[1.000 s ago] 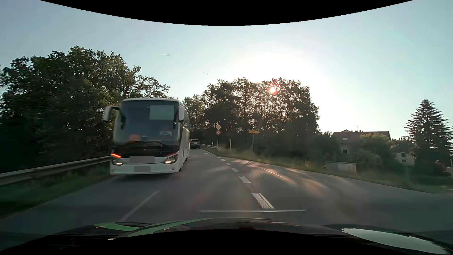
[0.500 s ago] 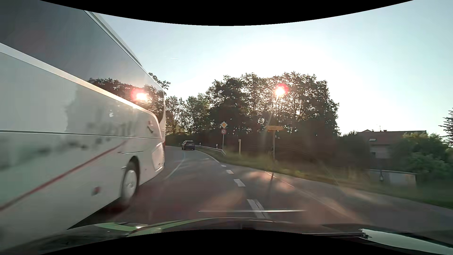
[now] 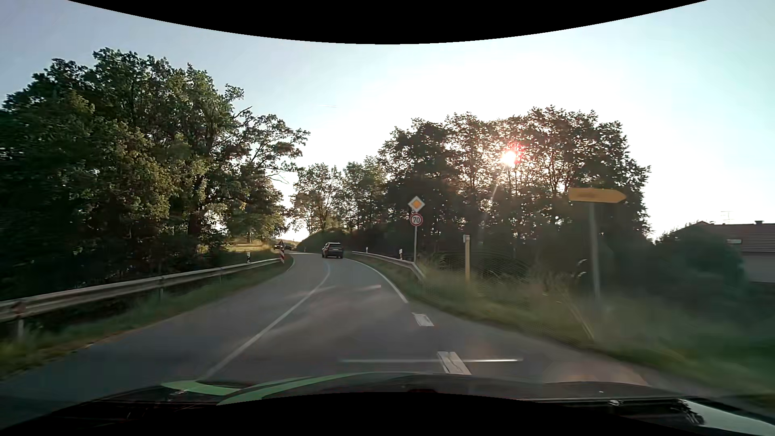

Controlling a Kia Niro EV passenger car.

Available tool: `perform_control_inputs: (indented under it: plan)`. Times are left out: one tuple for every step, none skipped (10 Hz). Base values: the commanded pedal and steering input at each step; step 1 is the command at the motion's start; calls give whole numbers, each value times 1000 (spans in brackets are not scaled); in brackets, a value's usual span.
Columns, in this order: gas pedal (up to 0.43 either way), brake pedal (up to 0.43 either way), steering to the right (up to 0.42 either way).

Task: Follow the waypoints while adhering to traffic rules and regulations

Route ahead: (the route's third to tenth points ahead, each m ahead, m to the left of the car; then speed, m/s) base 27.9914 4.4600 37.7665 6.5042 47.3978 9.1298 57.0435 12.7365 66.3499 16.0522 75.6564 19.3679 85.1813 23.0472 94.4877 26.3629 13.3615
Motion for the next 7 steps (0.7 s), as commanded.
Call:
perform_control_inputs:
  plan:
    - [331,0,-73]
    - [378,0,-67]
    - [409,0,-61]
    - [409,0,-51]
    - [409,0,-42]
    - [409,0,-34]
    - [409,0,-27]
